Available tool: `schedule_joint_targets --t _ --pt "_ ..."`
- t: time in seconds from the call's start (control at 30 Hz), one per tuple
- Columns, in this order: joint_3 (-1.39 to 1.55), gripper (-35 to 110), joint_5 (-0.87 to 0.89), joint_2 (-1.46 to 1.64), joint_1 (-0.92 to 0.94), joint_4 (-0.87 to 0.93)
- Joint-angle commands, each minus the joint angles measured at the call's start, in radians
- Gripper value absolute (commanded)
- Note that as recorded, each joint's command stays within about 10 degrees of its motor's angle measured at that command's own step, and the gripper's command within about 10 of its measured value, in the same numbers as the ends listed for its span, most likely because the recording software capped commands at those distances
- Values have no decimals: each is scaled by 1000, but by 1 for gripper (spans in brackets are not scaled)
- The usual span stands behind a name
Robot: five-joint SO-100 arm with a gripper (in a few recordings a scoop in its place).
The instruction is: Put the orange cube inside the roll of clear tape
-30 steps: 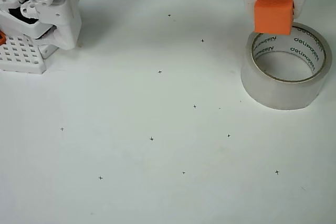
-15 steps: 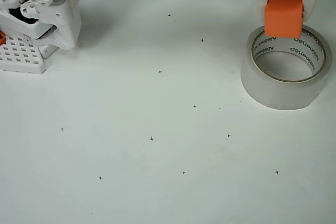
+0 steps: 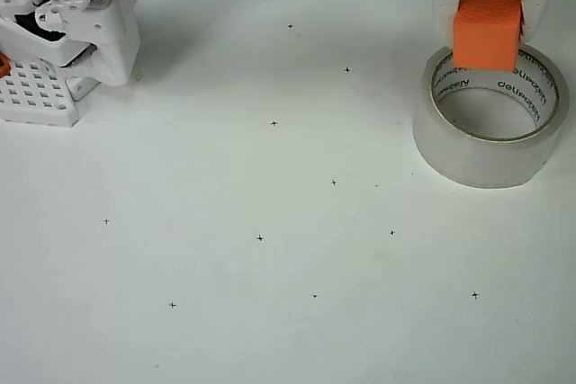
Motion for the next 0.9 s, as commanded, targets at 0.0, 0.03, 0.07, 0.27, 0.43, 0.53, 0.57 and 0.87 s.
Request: schedule_joint_targets --t 0.0,0.03,0.07,0.27,0.43,0.53,0.57,0.87 --pt "-71 33 -18 48 -5 3" --pt "-72 34 -25 46 -3 3" --pt "-74 34 -31 46 -3 3" --pt "-77 35 -66 49 8 3" --pt "-81 35 -95 51 15 5" --pt "-81 35 -110 51 25 8" --pt "-81 35 -110 51 25 8" --pt "-87 35 -109 51 20 8"
